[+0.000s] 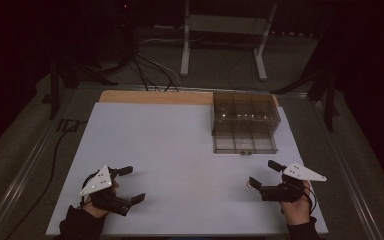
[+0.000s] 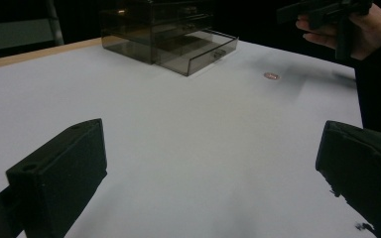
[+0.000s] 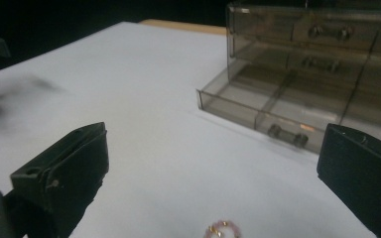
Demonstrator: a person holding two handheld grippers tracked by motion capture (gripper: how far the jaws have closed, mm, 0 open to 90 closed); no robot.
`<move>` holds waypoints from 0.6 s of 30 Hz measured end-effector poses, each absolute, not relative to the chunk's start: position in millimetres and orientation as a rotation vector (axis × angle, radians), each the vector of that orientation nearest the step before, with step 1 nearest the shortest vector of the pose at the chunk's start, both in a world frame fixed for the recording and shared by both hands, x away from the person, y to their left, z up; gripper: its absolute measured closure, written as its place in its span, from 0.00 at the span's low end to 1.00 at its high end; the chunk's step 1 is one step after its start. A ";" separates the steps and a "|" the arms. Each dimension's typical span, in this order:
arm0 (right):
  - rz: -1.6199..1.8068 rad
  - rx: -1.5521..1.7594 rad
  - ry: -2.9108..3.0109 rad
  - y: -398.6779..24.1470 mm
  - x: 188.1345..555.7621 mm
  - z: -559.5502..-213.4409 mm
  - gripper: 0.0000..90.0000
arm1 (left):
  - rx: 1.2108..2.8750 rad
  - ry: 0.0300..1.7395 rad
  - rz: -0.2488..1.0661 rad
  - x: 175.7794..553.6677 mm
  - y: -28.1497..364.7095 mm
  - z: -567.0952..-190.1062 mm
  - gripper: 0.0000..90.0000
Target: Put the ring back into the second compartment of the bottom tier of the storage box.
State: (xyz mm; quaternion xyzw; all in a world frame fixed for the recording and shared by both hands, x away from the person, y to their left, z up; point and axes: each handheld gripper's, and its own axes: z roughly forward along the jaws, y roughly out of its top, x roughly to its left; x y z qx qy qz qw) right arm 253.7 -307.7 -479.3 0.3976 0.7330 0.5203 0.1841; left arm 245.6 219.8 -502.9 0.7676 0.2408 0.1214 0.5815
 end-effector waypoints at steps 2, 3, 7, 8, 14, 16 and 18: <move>1.453 1.134 2.073 -308.3 254.3 -480.4 0.00 | 1.789 0.564 0.283 246.0 220.1 -502.9 0.01; 1.436 1.147 2.080 -308.6 254.8 -480.9 0.00 | 1.789 0.567 0.281 246.0 220.3 -503.1 0.01; 1.415 1.173 2.094 -308.8 255.9 -483.6 0.00 | 1.792 0.563 0.281 246.2 220.1 -503.2 0.01; 1.403 1.179 2.098 -308.9 256.3 -484.3 0.00 | 1.790 0.565 0.280 246.3 220.0 -503.2 0.01; 1.336 1.192 2.118 -308.8 257.7 -488.9 0.00 | 1.791 0.565 0.279 246.4 220.1 -503.1 0.01; 1.342 1.203 2.116 -309.4 258.0 -489.5 0.00 | 1.790 0.565 0.279 246.2 220.1 -503.2 0.01; 1.291 1.239 2.124 -307.6 258.2 -490.7 0.00 | 1.793 0.561 0.279 245.9 220.0 -503.2 0.01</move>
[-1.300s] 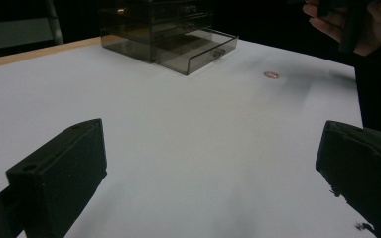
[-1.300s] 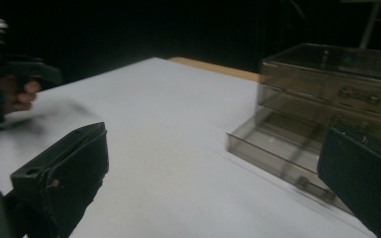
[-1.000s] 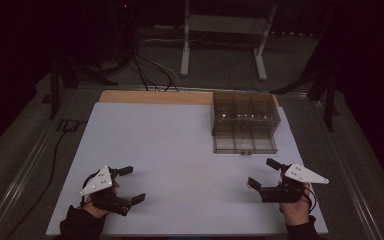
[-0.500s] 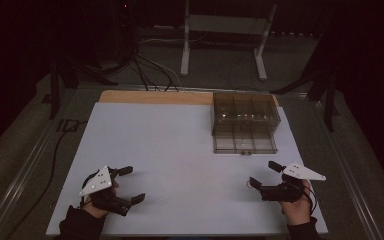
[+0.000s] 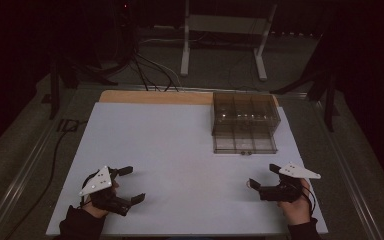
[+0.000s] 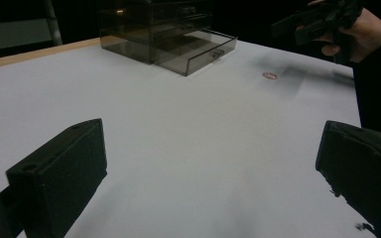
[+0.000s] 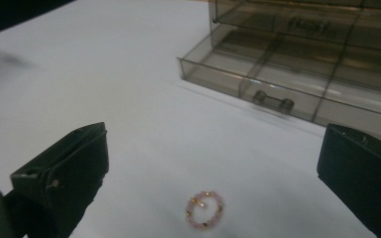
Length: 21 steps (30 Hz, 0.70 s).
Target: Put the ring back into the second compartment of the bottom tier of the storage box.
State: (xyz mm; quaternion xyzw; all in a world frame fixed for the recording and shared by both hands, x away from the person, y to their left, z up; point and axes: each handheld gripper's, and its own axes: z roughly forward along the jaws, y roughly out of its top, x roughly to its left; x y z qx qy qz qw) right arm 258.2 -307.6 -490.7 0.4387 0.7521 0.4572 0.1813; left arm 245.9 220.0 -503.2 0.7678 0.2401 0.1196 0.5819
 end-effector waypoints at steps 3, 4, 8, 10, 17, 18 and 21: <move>1.261 1.274 2.130 -304.5 259.8 -492.7 0.07 | 1.791 0.565 0.277 246.4 220.1 -503.3 0.01; 1.261 1.274 2.130 -304.5 259.8 -492.7 0.07 | 1.792 0.564 0.279 246.2 220.1 -503.4 0.01; 1.190 1.309 2.151 -301.3 260.7 -495.1 0.17 | 1.791 0.565 0.277 246.5 220.4 -503.3 0.01; 1.176 1.314 2.151 -300.9 260.8 -495.9 0.20 | 1.792 0.565 0.278 246.3 220.4 -503.4 0.01; 1.111 1.344 2.178 -299.4 261.1 -497.6 0.45 | 1.793 0.562 0.278 246.1 220.2 -503.4 0.01; 1.102 1.347 2.180 -299.4 261.3 -497.9 0.51 | 1.793 0.563 0.279 246.3 220.3 -503.3 0.01; 1.089 1.367 2.184 -300.2 262.5 -499.6 0.61 | 1.789 0.569 0.280 246.4 220.7 -503.3 0.01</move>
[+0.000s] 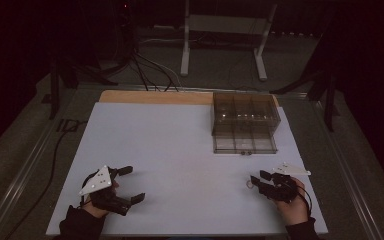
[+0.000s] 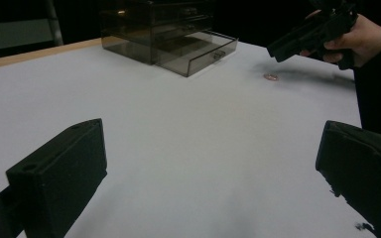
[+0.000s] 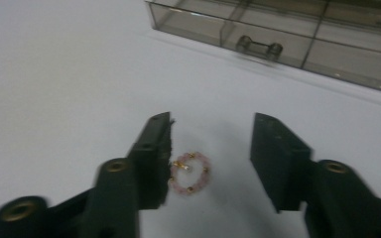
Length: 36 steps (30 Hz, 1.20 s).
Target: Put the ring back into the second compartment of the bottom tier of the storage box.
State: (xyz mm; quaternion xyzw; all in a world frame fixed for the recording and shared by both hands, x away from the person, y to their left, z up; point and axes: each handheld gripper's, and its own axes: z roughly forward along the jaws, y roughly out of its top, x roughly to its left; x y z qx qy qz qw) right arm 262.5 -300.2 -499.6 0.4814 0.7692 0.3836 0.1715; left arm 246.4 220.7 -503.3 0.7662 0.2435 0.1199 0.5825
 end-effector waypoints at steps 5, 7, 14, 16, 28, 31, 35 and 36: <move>1.071 1.388 2.224 -300.5 265.1 -503.8 0.70 | 1.789 0.568 0.278 246.7 221.0 -503.4 0.01; 1.059 1.402 2.234 -299.3 265.9 -505.8 0.73 | 1.789 0.566 0.281 246.3 220.8 -503.4 0.01; 1.030 1.437 2.229 -297.2 268.5 -512.6 0.79 | 1.787 0.569 0.280 246.5 221.3 -503.5 0.01; 1.006 1.434 2.238 -295.0 269.1 -515.0 0.81 | 1.787 0.571 0.278 246.7 221.4 -503.7 0.01; 0.883 1.365 2.264 -281.8 267.7 -517.2 0.96 | 1.790 0.567 0.280 246.4 220.3 -503.9 0.01; 0.886 1.379 2.265 -282.3 268.5 -516.8 0.96 | 1.795 0.564 0.282 246.3 220.1 -504.2 0.01; 0.889 1.406 2.266 -282.2 270.0 -516.2 0.96 | 1.799 0.567 0.277 246.3 219.7 -504.4 0.01; 0.886 1.401 2.267 -282.2 270.0 -516.1 0.96 | 1.798 0.565 0.279 246.1 219.5 -504.3 0.01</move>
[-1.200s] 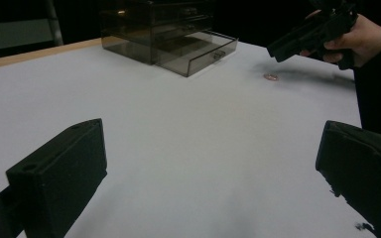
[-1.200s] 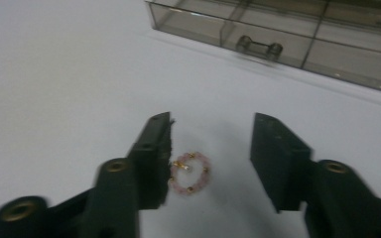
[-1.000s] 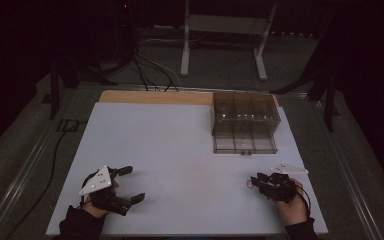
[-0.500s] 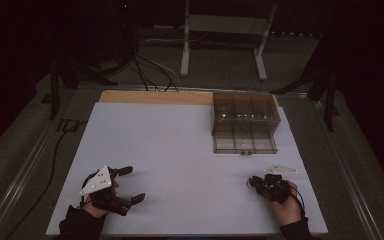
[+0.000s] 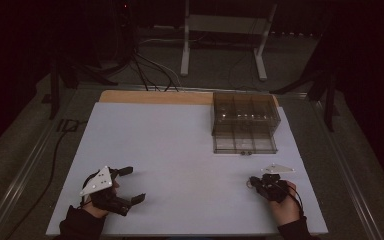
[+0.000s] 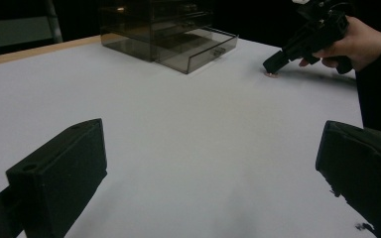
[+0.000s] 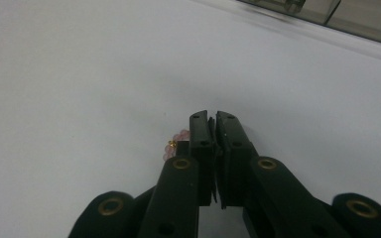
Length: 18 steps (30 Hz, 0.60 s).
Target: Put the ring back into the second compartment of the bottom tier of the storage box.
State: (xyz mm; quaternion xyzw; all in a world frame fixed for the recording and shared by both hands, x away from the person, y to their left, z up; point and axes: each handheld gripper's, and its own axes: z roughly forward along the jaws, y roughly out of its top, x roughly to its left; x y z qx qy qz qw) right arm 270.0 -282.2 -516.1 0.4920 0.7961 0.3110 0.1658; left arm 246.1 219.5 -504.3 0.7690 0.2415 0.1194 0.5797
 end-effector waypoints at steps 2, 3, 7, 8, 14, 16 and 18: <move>0.886 1.398 2.268 -282.2 270.0 -516.1 0.96 | 1.799 0.567 0.278 246.4 219.5 -504.4 0.01; 0.888 1.400 2.267 -282.3 269.9 -516.1 0.96 | 1.799 0.567 0.276 246.4 219.4 -504.6 0.01; 0.887 1.397 2.264 -282.2 269.3 -515.9 0.97 | 1.800 0.563 0.279 246.3 219.0 -504.4 0.01; 0.888 1.398 2.263 -282.3 269.2 -516.1 0.97 | 1.798 0.564 0.278 246.4 219.2 -504.2 0.01; 0.889 1.399 2.259 -282.0 269.0 -515.9 0.97 | 1.793 0.565 0.279 246.5 219.6 -503.6 0.01; 0.899 1.404 2.254 -282.6 268.7 -516.2 0.97 | 1.794 0.562 0.281 246.2 219.3 -503.6 0.01; 0.902 1.394 2.255 -282.5 268.0 -515.2 0.97 | 1.795 0.567 0.281 246.9 218.8 -503.6 0.01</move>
